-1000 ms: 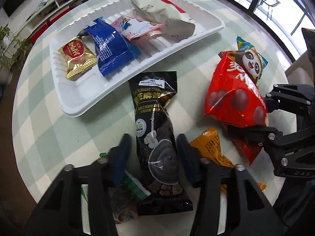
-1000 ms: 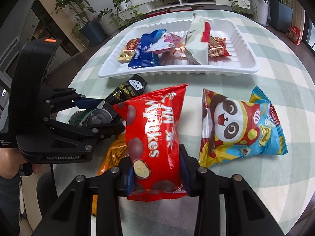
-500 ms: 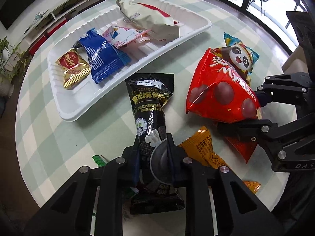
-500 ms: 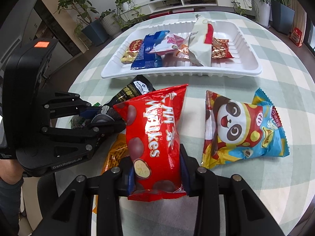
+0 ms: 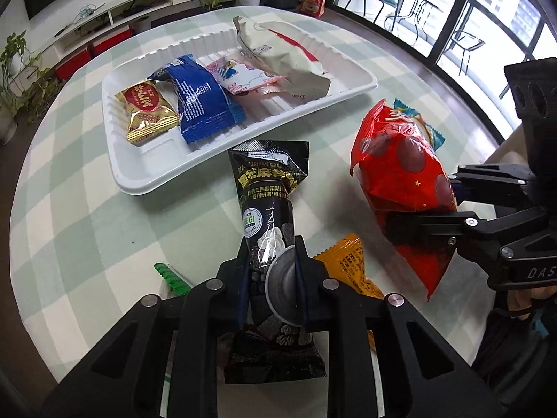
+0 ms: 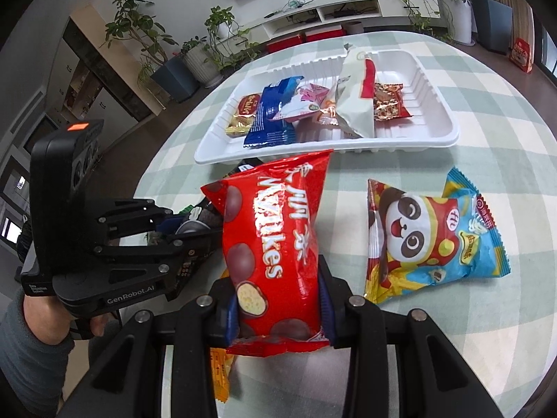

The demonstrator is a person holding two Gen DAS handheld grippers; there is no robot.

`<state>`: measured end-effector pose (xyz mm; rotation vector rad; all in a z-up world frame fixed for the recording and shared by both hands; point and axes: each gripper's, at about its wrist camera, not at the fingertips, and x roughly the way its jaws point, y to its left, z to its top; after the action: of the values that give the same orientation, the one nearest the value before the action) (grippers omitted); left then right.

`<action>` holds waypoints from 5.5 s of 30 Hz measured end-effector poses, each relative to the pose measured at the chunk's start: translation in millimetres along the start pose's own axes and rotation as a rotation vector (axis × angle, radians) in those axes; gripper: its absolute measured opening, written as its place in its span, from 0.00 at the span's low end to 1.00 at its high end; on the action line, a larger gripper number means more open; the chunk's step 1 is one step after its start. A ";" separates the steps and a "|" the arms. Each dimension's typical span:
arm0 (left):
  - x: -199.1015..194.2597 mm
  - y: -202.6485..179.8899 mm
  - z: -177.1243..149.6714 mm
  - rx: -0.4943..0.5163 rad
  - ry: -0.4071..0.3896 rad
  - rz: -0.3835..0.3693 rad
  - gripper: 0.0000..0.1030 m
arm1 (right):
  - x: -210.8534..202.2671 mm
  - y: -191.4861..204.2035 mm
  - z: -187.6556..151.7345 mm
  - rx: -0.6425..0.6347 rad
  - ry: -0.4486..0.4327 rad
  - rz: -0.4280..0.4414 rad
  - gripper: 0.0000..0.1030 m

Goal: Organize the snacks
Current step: 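Carry the black packet and the red bag over the tray with both tools, then open both tools to release the packets into the tray, then move both tools back toward the remaining snacks on the table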

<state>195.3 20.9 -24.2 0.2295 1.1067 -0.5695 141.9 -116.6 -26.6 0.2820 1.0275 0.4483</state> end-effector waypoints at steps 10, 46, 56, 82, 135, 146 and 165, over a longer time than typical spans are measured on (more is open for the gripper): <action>6.9 -9.7 -5.2 0.054 0.035 0.014 0.17 | -8.0 1.9 -2.9 0.016 -0.006 0.011 0.38; -109.0 91.4 79.3 -0.290 -0.375 -0.120 0.17 | -104.5 -19.9 126.5 0.063 -0.247 0.064 0.38; -40.5 115.8 121.7 -0.363 -0.325 -0.105 0.17 | -22.2 -15.9 191.1 0.040 -0.115 0.025 0.38; 41.3 122.8 123.0 -0.406 -0.237 -0.060 0.20 | 92.6 -38.6 191.1 0.092 0.075 -0.064 0.38; -114.7 29.9 44.7 -0.255 -0.494 0.046 1.00 | -82.6 -65.7 97.8 0.349 -0.275 0.501 1.00; -112.8 -24.3 -77.4 -0.369 -0.467 0.046 1.00 | -118.4 -88.4 -16.4 0.412 -0.428 0.626 1.00; -94.9 -38.7 -126.9 -0.433 -0.380 -0.055 1.00 | -82.5 -63.0 -86.4 0.337 -0.178 0.442 1.00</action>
<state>45.1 75.6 8.3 -0.2772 0.8409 -0.3887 44.8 -210.2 -33.8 0.8467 0.8607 0.6342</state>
